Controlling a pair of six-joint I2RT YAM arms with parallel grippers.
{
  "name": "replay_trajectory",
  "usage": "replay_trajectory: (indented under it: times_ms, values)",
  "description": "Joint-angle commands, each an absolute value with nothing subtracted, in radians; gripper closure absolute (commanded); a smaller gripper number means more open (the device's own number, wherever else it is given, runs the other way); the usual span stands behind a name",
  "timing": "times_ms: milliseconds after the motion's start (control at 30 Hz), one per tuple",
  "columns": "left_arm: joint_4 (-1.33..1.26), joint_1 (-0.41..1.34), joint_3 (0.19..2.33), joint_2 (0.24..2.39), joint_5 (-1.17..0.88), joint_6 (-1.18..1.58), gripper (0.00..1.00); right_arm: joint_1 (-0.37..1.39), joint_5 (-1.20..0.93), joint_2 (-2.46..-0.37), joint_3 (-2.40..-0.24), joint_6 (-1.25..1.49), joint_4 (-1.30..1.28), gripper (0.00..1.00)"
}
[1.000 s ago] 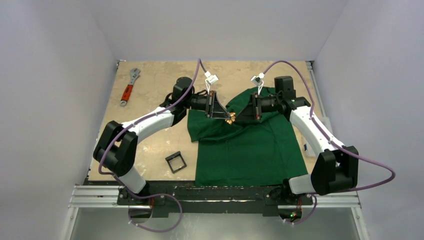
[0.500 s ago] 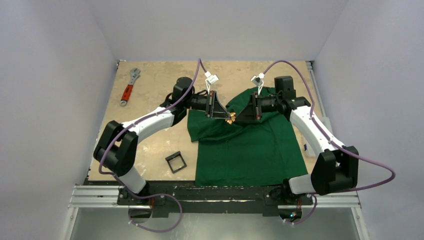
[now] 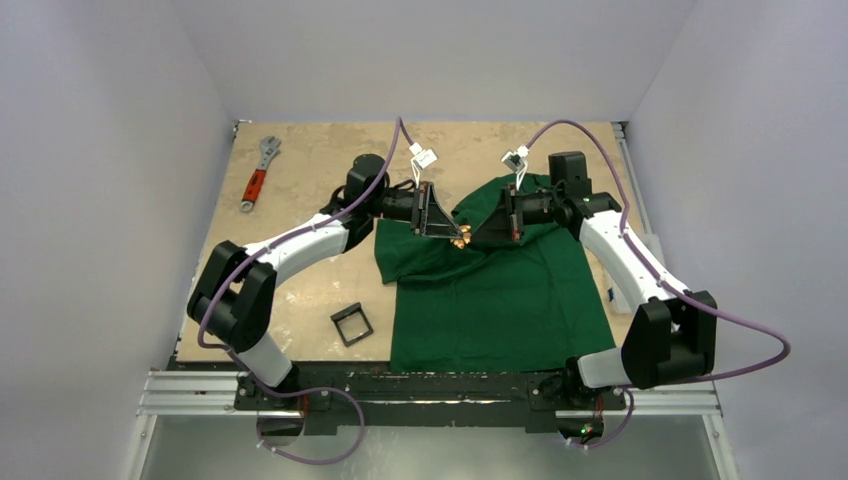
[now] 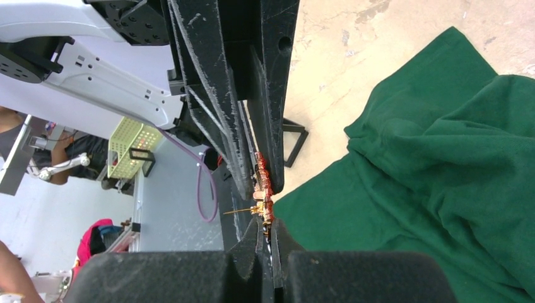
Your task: Remove the brooch from the garment
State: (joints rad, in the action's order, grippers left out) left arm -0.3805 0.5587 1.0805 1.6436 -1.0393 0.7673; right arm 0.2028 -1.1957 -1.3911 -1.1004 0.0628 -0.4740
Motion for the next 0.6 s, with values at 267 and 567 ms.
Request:
replay_trajectory:
  times_ms: [267,567]
  values:
    - [-0.36,0.529,1.056,1.544,-1.005,0.641,0.45,0.209,-1.219,-1.39,-1.1,0.125,-0.419,1.0]
    - [-0.244,0.568,1.083,1.517,-0.935,0.516,0.44,0.208,-1.198,-1.405,-1.09,0.226,-0.37,1.0]
